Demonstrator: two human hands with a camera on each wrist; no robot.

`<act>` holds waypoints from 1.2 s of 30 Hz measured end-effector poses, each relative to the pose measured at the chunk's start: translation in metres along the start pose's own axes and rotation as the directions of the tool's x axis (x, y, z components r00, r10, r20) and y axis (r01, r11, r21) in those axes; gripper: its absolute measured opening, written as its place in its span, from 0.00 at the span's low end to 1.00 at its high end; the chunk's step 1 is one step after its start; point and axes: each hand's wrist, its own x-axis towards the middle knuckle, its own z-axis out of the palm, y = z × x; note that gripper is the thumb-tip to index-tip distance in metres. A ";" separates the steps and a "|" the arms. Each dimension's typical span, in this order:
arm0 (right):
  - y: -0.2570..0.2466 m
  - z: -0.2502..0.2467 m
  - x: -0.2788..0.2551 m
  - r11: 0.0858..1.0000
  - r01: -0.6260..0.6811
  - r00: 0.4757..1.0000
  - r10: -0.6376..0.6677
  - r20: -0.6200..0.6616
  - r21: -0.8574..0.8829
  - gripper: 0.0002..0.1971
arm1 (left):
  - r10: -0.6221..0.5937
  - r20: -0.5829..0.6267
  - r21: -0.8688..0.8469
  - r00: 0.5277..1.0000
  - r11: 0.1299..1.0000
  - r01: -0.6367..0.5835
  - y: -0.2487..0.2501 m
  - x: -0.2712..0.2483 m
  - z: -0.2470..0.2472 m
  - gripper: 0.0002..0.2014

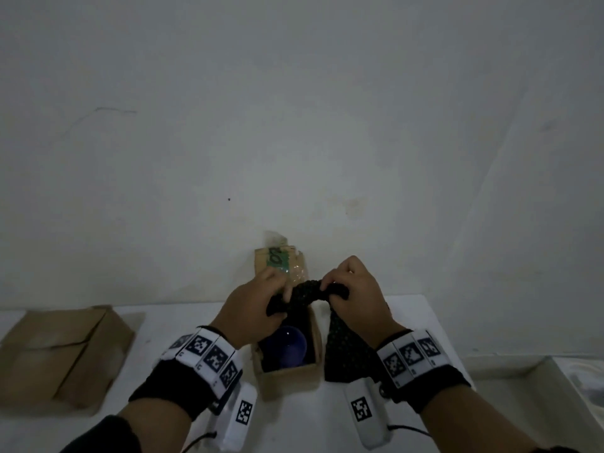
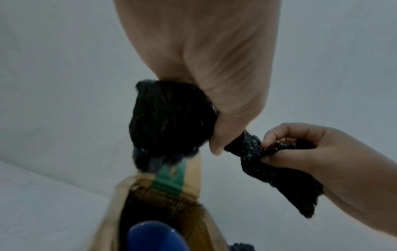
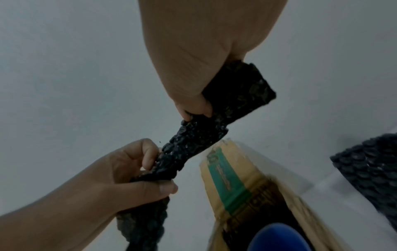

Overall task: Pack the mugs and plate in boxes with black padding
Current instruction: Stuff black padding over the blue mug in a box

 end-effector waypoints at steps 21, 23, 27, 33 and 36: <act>-0.009 0.124 -0.026 0.669 0.285 0.748 0.293 0.595 -0.687 0.18 | -0.349 -0.090 0.005 0.933 0.936 0.351 -0.060 -0.031 0.072 0.22; -0.007 0.128 -0.024 0.744 0.138 0.735 0.365 0.571 -0.654 0.19 | -0.367 -0.080 -0.087 0.927 0.929 0.361 -0.065 -0.034 0.079 0.24; -0.004 0.130 -0.013 0.774 0.102 0.661 0.416 0.624 -0.625 0.21 | -0.417 -0.038 -0.231 0.908 0.888 0.398 -0.066 -0.035 0.089 0.26; -0.013 0.118 0.003 0.834 0.118 0.777 0.261 0.572 -0.540 0.15 | -0.536 0.043 -0.437 0.843 0.749 0.498 -0.067 -0.037 0.086 0.23; -0.019 0.116 -0.009 0.919 0.051 0.908 0.120 0.401 -0.392 0.22 | -0.601 0.106 -0.668 0.792 0.547 0.504 -0.068 -0.034 0.086 0.16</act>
